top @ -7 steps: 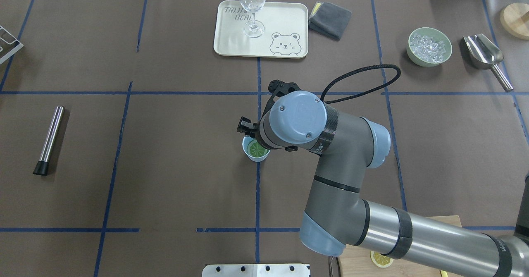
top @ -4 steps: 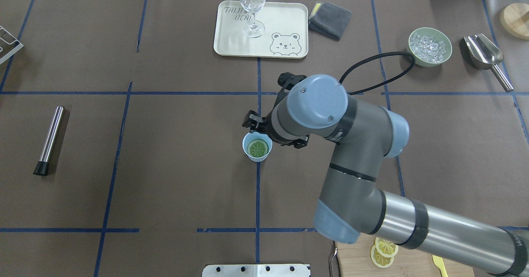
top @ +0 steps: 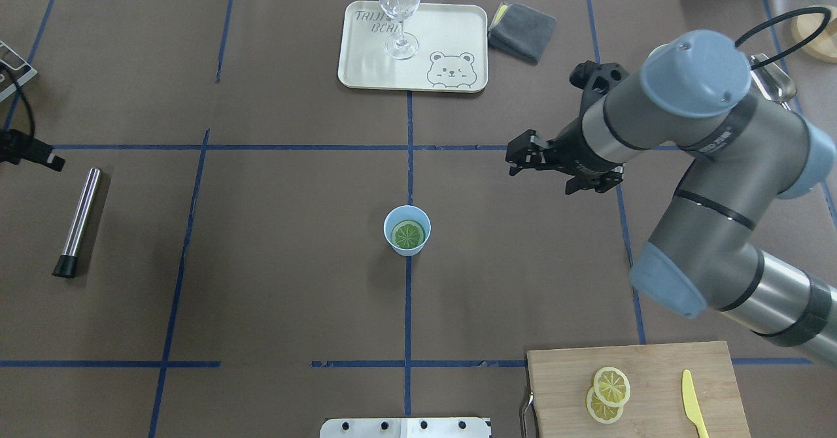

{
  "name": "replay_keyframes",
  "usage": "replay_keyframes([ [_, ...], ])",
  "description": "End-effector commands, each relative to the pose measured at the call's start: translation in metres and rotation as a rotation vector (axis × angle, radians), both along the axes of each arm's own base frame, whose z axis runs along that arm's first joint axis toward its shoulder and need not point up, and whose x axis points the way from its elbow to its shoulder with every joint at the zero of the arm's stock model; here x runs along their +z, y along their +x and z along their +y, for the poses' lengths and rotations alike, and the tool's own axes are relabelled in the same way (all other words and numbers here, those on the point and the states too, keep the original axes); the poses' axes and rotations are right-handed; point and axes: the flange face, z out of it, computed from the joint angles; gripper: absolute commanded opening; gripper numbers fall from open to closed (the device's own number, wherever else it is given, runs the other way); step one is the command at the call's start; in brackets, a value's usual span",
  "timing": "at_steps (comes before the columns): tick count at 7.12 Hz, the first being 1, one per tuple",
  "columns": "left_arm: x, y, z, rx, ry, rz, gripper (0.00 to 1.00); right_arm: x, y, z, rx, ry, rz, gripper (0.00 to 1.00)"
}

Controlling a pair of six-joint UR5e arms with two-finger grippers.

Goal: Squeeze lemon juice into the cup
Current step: 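Raise the right gripper away from the cup toward the ice bowl, then grasp the steel muddler with the left gripper and lift it upright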

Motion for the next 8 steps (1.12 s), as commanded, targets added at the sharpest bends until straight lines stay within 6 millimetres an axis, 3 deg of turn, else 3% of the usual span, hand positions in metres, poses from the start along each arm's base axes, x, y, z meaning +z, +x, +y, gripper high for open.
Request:
replay_keyframes([
  [1, 0.015, 0.068, -0.003, -0.039, -0.067, -0.096, 0.87, 0.027, 0.03, -0.007, -0.023, 0.014, 0.021, 1.0],
  [4, 0.039, 0.067, -0.007, -0.064, -0.058, -0.173, 0.76, 0.026, 0.031, -0.005, -0.024, 0.013, 0.02, 1.0],
  [5, 0.046, 0.068, -0.006, -0.062, -0.067, -0.181, 0.66, 0.026, 0.031, -0.005, -0.023, 0.013, 0.019, 1.0],
  [7, 0.047, 0.068, -0.005, -0.062, -0.071, -0.183, 0.43, 0.025, 0.033, -0.004, -0.023, 0.016, 0.016, 1.0],
  [8, 0.045, 0.068, -0.006, -0.07, -0.078, -0.181, 0.08, 0.021, 0.034, -0.003, -0.024, 0.021, 0.01, 1.0],
])
